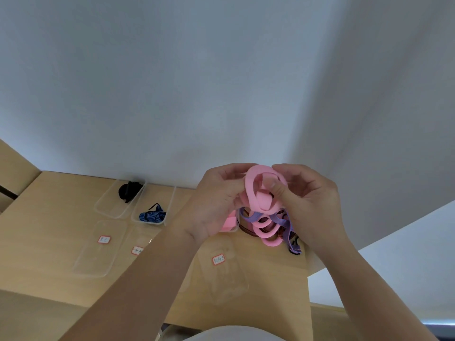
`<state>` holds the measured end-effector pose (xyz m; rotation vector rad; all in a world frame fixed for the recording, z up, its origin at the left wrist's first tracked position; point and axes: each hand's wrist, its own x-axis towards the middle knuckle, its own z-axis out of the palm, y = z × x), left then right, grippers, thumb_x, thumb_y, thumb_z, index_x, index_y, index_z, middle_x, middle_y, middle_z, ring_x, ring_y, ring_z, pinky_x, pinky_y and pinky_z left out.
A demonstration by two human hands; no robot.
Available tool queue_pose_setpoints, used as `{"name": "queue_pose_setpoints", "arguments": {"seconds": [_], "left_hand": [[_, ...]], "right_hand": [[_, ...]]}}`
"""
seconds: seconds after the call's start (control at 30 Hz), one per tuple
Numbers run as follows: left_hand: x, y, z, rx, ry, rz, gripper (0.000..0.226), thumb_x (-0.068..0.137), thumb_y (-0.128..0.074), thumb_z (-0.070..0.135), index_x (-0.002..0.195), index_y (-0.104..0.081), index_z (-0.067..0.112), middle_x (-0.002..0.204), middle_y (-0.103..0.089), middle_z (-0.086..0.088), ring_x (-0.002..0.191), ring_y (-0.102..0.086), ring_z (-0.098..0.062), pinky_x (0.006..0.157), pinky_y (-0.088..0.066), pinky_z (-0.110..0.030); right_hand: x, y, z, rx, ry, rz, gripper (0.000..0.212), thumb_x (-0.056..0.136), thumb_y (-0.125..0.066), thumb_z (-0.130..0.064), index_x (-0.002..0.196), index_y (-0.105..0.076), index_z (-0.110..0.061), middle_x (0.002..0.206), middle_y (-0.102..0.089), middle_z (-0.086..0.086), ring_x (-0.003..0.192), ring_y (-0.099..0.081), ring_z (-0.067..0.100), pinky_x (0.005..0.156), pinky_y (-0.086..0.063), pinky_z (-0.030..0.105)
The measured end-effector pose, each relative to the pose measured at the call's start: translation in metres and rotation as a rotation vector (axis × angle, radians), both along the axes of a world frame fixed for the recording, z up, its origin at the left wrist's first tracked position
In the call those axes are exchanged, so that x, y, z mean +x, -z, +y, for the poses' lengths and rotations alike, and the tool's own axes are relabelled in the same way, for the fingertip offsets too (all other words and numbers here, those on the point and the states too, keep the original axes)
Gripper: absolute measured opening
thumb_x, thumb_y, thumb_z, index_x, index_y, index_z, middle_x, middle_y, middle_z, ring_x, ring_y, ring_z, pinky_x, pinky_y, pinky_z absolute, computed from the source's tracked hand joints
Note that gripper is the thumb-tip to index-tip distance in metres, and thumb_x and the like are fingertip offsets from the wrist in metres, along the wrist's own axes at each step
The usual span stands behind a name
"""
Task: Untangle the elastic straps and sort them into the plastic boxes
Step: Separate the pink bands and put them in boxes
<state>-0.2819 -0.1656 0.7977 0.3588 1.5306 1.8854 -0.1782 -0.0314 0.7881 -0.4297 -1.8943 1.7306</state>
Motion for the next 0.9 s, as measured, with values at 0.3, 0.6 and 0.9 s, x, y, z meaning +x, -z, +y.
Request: {"name": "queue_pose_setpoints", "arguments": {"seconds": [0.3,0.6,0.9], "left_hand": [[0.022,0.009,0.006,0.14,-0.06,-0.109,0.032,0.082,-0.078,0.0,0.114,-0.074,0.004,0.11,-0.075,-0.018,0.096,-0.073,-0.028,0.085,-0.06,-0.038],[0.02,0.018,0.0,0.123,-0.101,-0.12,0.039,0.083,-0.066,-0.019,0.111,-0.076,0.007,0.108,-0.077,-0.017,0.097,-0.075,-0.032,0.092,-0.06,-0.045],[0.015,0.027,-0.01,0.217,-0.061,-0.201,0.045,0.081,-0.061,-0.023,0.122,-0.067,-0.004,0.108,-0.075,-0.018,0.096,-0.073,-0.028,0.084,-0.062,-0.035]], "right_hand": [[-0.007,0.008,-0.007,0.147,0.266,0.076,0.012,0.086,-0.079,-0.035,0.095,-0.071,-0.034,0.087,-0.073,-0.02,0.083,-0.071,0.003,0.067,-0.052,0.013],[-0.01,0.013,-0.003,0.056,0.231,0.087,0.013,0.091,-0.074,-0.033,0.101,-0.067,-0.036,0.096,-0.072,-0.015,0.085,-0.072,0.01,0.068,-0.056,0.019],[-0.015,0.014,0.0,-0.074,0.128,0.004,0.005,0.093,-0.07,-0.027,0.092,-0.074,-0.028,0.085,-0.076,-0.004,0.072,-0.071,0.012,0.063,-0.055,0.021]]}}
